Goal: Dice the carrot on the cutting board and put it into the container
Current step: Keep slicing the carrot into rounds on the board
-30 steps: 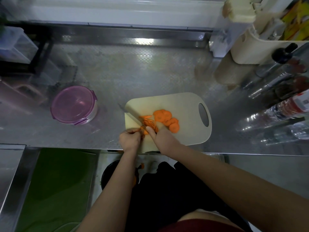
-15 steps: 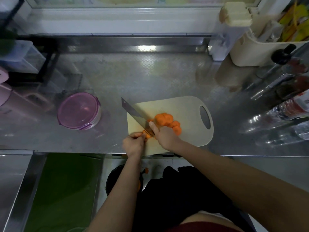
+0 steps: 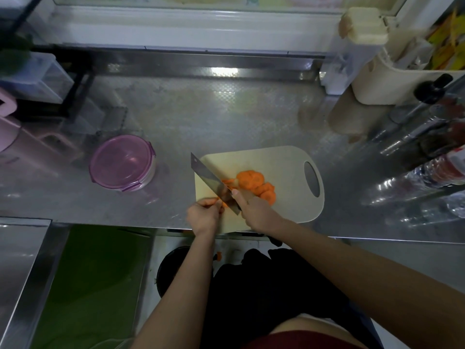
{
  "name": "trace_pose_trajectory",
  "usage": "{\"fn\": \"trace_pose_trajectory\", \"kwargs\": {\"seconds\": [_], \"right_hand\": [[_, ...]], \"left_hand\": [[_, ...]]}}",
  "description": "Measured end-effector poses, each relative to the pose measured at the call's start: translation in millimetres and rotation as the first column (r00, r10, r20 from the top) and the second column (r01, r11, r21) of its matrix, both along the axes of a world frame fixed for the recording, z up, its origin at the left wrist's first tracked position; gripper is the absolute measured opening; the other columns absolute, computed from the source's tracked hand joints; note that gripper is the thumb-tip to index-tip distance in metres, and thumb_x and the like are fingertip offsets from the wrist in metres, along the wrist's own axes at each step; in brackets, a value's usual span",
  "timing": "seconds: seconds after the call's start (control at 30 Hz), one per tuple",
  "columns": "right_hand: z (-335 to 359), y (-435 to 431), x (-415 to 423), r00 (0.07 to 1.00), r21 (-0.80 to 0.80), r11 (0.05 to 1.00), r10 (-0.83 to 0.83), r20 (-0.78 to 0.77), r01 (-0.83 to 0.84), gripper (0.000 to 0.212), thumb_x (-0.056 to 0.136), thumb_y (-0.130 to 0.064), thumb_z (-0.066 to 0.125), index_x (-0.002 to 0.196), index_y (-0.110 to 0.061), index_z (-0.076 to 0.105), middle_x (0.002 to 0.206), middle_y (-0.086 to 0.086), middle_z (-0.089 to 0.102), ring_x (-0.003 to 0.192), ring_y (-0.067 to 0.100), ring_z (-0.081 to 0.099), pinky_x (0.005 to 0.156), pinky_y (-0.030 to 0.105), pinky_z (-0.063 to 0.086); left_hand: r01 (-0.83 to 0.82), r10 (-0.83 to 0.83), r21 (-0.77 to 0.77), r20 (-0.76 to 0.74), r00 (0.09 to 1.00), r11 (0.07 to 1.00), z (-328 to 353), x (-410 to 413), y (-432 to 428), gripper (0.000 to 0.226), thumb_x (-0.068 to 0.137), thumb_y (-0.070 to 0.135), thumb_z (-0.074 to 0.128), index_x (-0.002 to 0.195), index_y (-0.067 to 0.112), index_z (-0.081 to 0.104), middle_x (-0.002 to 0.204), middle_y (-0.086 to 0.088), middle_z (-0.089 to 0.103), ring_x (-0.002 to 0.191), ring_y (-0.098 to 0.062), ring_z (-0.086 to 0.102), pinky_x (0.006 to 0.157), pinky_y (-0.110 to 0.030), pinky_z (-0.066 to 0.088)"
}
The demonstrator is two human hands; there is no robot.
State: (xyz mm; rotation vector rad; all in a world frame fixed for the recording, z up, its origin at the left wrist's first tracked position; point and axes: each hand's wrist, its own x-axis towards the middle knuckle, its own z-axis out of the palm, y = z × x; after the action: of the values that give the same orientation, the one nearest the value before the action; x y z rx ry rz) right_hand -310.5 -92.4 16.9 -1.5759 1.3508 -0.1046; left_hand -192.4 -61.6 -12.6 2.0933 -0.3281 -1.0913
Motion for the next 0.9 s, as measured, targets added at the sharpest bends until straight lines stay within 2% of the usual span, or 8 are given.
{"fn": "trace_pose_trajectory", "kwargs": {"seconds": [0.07, 0.13, 0.23, 0.3, 0.4, 0.57, 0.73, 0.9], "right_hand": [[-2.1, 1.3, -0.4, 0.999, 0.004, 1.0, -0.016, 0.028, 0.016, 0.029, 0.1, -0.041, 0.03, 0.077, -0.03, 0.044, 0.061, -0.012, 0.034, 0.056, 0.005, 0.035, 0.052, 0.017, 0.024], [-0.3, 3.2, -1.3, 0.999, -0.029, 1.0, 0.008, 0.048, -0.006, 0.02, 0.101, -0.036, 0.033, 0.096, -0.027, 0.051, 0.067, -0.012, 0.039, 0.071, 0.01, 0.043, 0.06, 0.02, 0.028], [0.0, 8.4, -3.2, 0.994, -0.046, 0.998, -0.04, 0.099, 0.045, 0.032, 0.099, -0.04, 0.036, 0.116, -0.019, 0.052, 0.097, -0.001, 0.058, 0.095, 0.015, 0.052, 0.077, 0.021, 0.033], [-4.3, 11.9, -4.5, 0.996, -0.096, 0.994, -0.043, 0.082, 0.051, 0.041, 0.096, -0.046, 0.038, 0.125, -0.017, 0.048, 0.115, 0.004, 0.061, 0.107, 0.021, 0.056, 0.086, 0.027, 0.041], [-10.3, 14.9, -5.5, 0.999, -0.122, 0.992, -0.031, 0.039, 0.036, 0.044, 0.095, -0.047, 0.04, 0.126, -0.016, 0.045, 0.111, 0.01, 0.063, 0.106, 0.026, 0.059, 0.089, 0.034, 0.047], [-12.9, 11.6, 0.7, 0.995, -0.058, 0.994, -0.096, 0.016, 0.097, 0.046, 0.094, -0.052, 0.04, 0.126, -0.018, 0.045, 0.117, 0.007, 0.061, 0.108, 0.026, 0.057, 0.088, 0.034, 0.045], [-14.9, 10.8, 5.3, 0.993, -0.028, 0.994, -0.104, 0.055, 0.105, 0.048, 0.093, -0.049, 0.042, 0.123, -0.012, 0.049, 0.114, 0.007, 0.061, 0.105, 0.024, 0.059, 0.078, 0.027, 0.042], [-16.1, 9.7, 7.0, 0.992, -0.021, 0.993, -0.114, 0.055, 0.115, 0.047, 0.094, -0.046, 0.043, 0.124, -0.01, 0.05, 0.116, 0.009, 0.061, 0.107, 0.026, 0.058, 0.083, 0.029, 0.044]], "left_hand": [[0.002, -0.002, -0.004, 0.006, 1.0, 1.0, -0.1, 0.1, 0.1, 0.024, 0.08, 0.011, 0.071, 0.059, 0.022, 0.064, 0.06, 0.002, 0.064, 0.074, -0.023, 0.067, 0.082, -0.039, 0.055], [-0.002, 0.002, -0.001, 0.016, 1.0, 1.0, -0.2, -0.6, 0.2, 0.024, 0.079, 0.012, 0.071, 0.059, 0.023, 0.064, 0.06, 0.002, 0.065, 0.074, -0.023, 0.067, 0.082, -0.038, 0.055], [-0.013, 0.014, -0.008, 0.03, 0.999, 1.0, 3.6, -2.6, 0.2, 0.015, 0.081, 0.014, 0.07, 0.066, 0.018, 0.068, 0.066, -0.002, 0.068, 0.073, -0.018, 0.065, 0.077, -0.026, 0.052], [-0.015, 0.015, -0.005, 0.055, 0.998, 1.0, 6.6, -3.5, 0.9, 0.005, 0.082, 0.014, 0.068, 0.079, 0.012, 0.072, 0.075, -0.004, 0.069, 0.072, -0.013, 0.06, 0.067, -0.018, 0.042], [-0.018, 0.018, -0.007, 0.078, 0.997, 1.0, 6.3, -4.1, 1.1, 0.005, 0.081, 0.015, 0.069, 0.08, 0.011, 0.072, 0.077, -0.006, 0.069, 0.075, -0.014, 0.06, 0.068, -0.018, 0.04], [-0.01, 0.009, 0.01, 0.092, 0.996, 1.0, 5.3, -3.6, -0.6, 0.005, 0.081, 0.013, 0.068, 0.079, 0.01, 0.071, 0.078, -0.006, 0.069, 0.075, -0.013, 0.059, 0.07, -0.019, 0.04], [-0.004, 0.0, 0.039, 0.103, 0.995, 0.999, 2.6, -1.4, -2.6, 0.008, 0.08, 0.014, 0.069, 0.072, 0.014, 0.069, 0.079, -0.005, 0.07, 0.081, -0.016, 0.063, 0.074, -0.022, 0.045], [0.02, -0.026, 0.047, 0.127, 0.992, 0.999, -1.1, -1.9, -0.7, 0.006, 0.079, 0.016, 0.07, 0.081, 0.011, 0.072, 0.087, -0.008, 0.072, 0.088, -0.02, 0.064, 0.081, -0.026, 0.048]]}}
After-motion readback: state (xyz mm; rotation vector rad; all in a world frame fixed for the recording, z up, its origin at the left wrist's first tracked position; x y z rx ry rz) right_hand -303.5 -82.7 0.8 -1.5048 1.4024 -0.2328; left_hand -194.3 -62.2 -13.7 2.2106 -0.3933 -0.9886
